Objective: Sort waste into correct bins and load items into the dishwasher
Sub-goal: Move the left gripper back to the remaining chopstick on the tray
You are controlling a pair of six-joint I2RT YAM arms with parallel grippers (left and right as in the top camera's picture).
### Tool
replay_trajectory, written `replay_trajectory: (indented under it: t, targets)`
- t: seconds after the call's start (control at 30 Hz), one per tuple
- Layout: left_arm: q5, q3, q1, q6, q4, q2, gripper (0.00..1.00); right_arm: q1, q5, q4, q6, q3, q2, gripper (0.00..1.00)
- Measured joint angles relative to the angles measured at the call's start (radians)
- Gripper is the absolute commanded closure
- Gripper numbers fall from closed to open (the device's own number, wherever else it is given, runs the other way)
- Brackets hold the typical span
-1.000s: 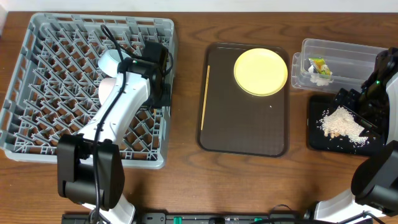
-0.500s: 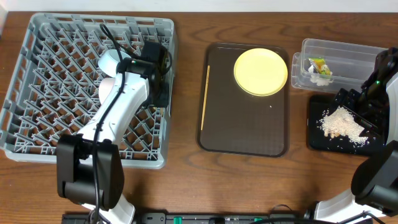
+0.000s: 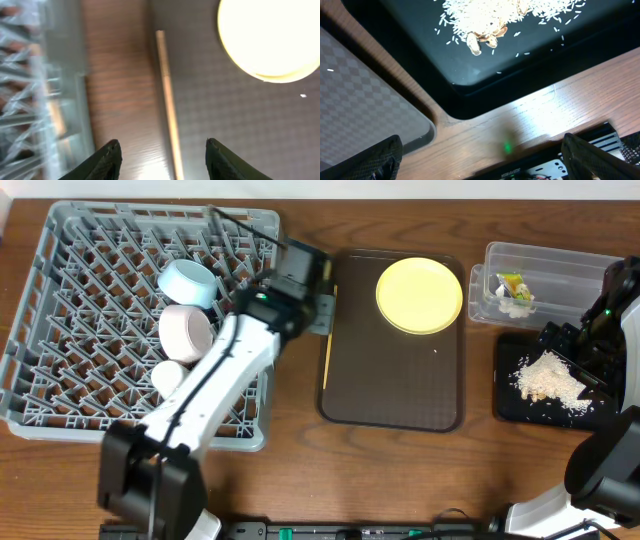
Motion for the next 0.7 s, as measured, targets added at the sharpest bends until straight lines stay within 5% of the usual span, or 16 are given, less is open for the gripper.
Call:
replay_trajectory:
  t: [0.7]
  targets:
    - [0.016,0.004,-0.055,-0.095,0.157,0.332,0.44,0.0,0.0,0.0,0.0,0.0,0.0,0.01]
